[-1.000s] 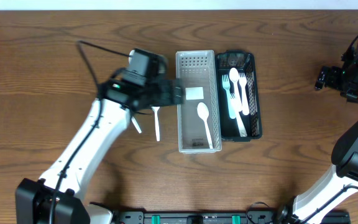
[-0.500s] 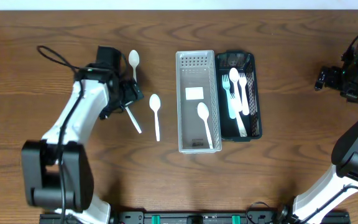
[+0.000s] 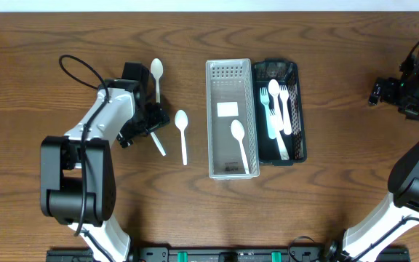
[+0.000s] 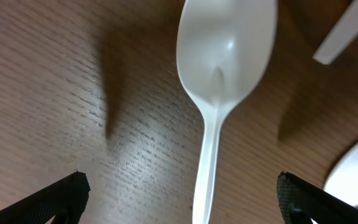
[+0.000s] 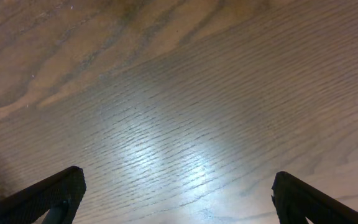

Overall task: Pack container
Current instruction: 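Move the left gripper back over the middle white spoon, then lower the left gripper and grasp the middle white spoon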

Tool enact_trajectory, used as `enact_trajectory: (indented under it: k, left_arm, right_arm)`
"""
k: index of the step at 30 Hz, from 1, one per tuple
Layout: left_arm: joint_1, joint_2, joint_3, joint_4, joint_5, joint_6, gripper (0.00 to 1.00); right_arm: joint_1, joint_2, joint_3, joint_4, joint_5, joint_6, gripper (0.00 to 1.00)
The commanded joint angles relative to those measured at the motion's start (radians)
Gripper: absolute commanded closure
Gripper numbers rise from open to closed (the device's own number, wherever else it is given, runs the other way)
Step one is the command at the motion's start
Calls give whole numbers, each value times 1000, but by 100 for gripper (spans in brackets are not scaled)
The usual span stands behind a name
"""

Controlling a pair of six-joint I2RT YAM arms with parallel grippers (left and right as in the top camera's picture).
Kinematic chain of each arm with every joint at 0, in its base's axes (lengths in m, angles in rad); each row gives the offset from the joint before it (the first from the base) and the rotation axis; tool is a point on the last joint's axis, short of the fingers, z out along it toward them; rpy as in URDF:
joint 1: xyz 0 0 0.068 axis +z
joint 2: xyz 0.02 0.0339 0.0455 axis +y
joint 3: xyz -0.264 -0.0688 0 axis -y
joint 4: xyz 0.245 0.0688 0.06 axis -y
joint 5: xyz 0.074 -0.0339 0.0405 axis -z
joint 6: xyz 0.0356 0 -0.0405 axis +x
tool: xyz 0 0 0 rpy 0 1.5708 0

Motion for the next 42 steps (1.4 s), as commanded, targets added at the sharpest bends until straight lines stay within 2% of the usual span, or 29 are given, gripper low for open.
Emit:
enact_trajectory:
  k: [1,15,42]
  left_arm:
    - [3,32,9,-1,-23,-9,2]
    - [3,56,9,73,-23,-9,2]
    - [37,94,7,92,-26,-8,2]
  right_arm:
    - [-6,-5,-1,2,0,-11,1]
    - [-6,-5,-1,2,0,-11,1]
    - [-6,-5,-1,2,1,-11,1]
